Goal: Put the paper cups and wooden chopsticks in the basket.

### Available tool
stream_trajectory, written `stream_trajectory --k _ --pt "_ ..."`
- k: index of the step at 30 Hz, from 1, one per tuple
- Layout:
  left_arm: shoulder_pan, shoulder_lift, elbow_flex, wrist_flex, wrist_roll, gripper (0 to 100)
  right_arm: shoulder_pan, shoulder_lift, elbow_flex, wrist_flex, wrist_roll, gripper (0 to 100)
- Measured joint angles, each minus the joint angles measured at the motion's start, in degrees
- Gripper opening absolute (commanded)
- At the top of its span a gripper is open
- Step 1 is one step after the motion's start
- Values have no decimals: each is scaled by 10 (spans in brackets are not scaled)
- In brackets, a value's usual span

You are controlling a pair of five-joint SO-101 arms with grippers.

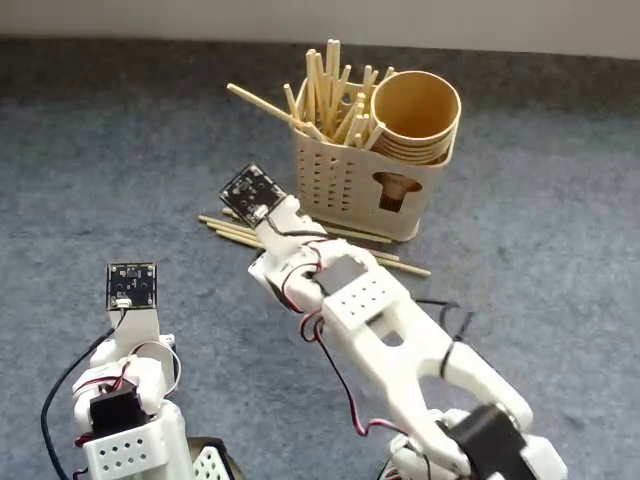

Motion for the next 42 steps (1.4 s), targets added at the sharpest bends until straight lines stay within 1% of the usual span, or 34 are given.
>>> stream_trajectory --k 7,16,22,31,33,36,42 --pt "0 0 0 0 0 14 25 109 -56 0 12 139" --pt "0 0 0 0 0 14 41 195 -111 2 13 139" --pt "0 0 0 0 0 14 41 252 -165 82 54 139" --pt "0 0 0 0 0 14 42 362 -296 159 66 137" --pt "0 0 0 0 0 14 42 382 -323 185 66 114" --pt "0 0 0 0 0 14 42 396 -354 220 66 9" --pt "0 0 0 0 0 14 46 403 -381 256 66 5"
